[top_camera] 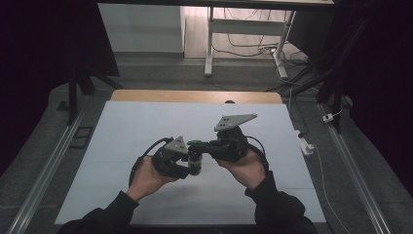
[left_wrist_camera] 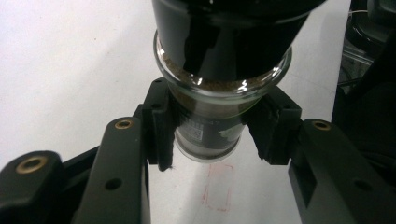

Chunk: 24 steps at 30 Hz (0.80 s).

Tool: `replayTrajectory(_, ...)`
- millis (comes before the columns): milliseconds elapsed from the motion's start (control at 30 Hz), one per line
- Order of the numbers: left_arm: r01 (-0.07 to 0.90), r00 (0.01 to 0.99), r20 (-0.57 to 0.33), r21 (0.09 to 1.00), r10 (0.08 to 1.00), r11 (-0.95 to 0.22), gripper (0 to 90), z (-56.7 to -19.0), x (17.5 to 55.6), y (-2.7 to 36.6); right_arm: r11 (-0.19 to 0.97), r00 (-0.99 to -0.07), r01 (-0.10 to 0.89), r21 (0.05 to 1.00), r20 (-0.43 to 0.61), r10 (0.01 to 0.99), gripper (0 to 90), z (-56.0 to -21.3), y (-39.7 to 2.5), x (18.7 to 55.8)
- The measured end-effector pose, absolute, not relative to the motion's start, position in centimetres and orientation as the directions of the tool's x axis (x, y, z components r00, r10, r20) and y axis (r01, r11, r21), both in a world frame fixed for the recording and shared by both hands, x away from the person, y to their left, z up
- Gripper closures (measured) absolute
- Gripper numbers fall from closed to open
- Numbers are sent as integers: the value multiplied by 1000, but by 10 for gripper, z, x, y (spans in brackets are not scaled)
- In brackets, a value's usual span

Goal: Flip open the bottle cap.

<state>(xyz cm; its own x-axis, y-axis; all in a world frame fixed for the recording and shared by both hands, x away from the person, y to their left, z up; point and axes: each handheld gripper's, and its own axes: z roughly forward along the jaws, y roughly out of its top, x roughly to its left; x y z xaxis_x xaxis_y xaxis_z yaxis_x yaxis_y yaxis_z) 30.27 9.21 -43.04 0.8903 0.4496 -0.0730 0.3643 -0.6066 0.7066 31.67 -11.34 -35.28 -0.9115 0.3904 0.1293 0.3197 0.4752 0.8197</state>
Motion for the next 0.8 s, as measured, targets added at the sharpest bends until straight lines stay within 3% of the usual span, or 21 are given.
replayTrajectory(800,355,892,-63,711,447,-608,542,-430,302,92,451,-896,342,824,141,421,900,-355,-113,333)
